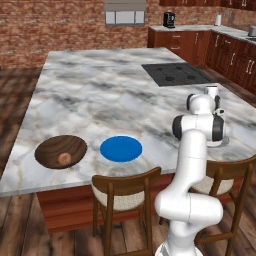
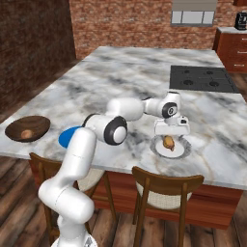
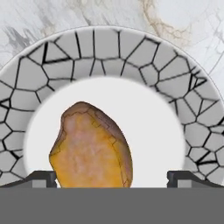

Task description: Pick the chicken drumstick and onion from their plates and place them in the bowl. Then put the bowl in the fridge.

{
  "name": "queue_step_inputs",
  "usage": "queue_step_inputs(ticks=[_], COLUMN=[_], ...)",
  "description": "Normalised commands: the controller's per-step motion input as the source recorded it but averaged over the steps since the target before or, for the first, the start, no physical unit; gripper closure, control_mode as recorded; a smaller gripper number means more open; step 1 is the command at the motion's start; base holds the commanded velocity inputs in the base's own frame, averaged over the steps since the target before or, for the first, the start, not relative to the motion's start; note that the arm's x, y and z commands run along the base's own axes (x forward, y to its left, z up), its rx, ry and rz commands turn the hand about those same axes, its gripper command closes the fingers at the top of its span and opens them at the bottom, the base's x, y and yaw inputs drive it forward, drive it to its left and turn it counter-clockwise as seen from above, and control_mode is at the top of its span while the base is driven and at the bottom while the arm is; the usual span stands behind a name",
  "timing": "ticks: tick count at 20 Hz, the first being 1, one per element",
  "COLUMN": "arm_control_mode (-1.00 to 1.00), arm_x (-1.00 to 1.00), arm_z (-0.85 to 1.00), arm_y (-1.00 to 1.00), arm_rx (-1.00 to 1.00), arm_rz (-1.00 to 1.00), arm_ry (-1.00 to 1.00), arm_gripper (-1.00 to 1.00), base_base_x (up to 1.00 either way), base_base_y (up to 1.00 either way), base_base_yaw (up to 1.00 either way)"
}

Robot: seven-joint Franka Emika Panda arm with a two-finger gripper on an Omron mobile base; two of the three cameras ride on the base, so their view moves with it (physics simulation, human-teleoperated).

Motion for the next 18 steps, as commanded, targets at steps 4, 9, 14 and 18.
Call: queue_step_inputs(ticks=[4, 9, 14, 18], arm_control_mode=[-1.00, -1.00, -1.00, -1.00], arm_x=[-0.18, -0.16, -0.05, -0.02], arm_z=[-0.21, -0.24, -0.20, -0.24], arm_y=[0.12, 0.16, 0.12, 0.09], arm_rx=[0.01, 0.00, 0.01, 0.01], arm_rz=[0.00, 0.00, 0.00, 0.00], arm_ry=[0.00, 0.00, 0.00, 0.00], arm_gripper=[-1.00, -1.00, -1.00, -1.00], base_base_x=[0.00, 0.00, 0.00, 0.00], base_base_y=[0.00, 0.00, 0.00, 0.00], base_base_yaw=[0.00, 0.00, 0.00, 0.00])
